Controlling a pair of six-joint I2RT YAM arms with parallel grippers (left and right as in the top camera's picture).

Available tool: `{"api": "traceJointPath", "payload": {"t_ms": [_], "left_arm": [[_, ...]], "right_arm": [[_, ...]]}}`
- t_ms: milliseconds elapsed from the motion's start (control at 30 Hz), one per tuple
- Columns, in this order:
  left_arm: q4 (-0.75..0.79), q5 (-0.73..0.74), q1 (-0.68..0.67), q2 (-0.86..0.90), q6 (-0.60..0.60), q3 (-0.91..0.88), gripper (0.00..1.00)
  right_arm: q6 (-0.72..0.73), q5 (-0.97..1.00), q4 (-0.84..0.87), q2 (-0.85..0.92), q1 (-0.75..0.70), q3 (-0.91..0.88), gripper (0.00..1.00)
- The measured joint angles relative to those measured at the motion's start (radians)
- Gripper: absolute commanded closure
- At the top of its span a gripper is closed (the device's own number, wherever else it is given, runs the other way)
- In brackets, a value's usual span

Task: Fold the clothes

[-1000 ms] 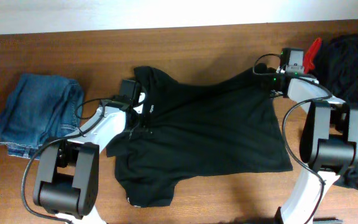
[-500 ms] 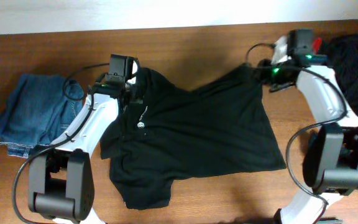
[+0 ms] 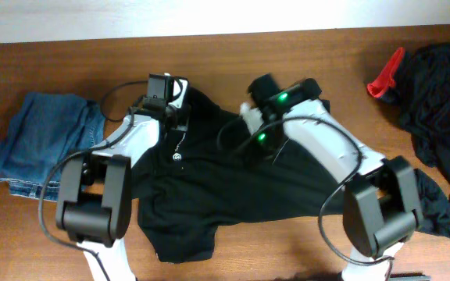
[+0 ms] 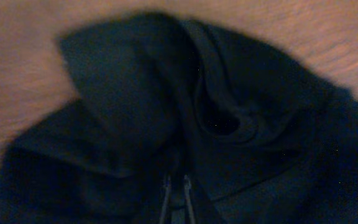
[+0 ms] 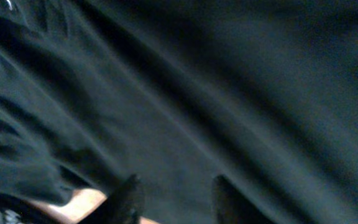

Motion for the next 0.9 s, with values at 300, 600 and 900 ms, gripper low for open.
{"api": "traceJointPath", "payload": {"t_ms": [300,600,900], "left_arm": [[0.038,0.019,0.000,0.054,0.017,0.000,0.96],[0.067,-0.023,0.002,0.061,0.024,0.000,0.99],[0.135,-0.084,0.093,0.065,0.025,0.002,0.99]], "right_arm": [[-0.038,0.051,0.298,0.000,0.115,-0.303,0.96],[0.010,0.042,0.351,-0.040,0.109,-0.388,0.96],[0.129,0.021,0.146,-0.042,0.111,-0.407,0.96]]}}
